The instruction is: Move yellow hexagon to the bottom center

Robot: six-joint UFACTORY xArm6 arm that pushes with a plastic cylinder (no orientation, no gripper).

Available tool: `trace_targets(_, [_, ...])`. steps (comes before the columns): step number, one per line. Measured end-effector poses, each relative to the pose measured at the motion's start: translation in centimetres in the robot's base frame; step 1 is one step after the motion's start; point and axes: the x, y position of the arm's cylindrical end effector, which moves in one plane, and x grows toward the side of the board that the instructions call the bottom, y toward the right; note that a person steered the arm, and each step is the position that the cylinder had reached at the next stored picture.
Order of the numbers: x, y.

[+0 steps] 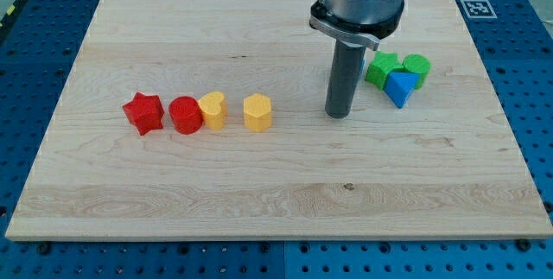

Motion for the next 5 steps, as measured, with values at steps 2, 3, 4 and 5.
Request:
trace_targets(2, [-2.6,-7.0])
trace_targets(3, [-4.2,-11.1])
trace_targets(4, [-0.9,-11.8])
trace_targets(5, [1.3,-10.9])
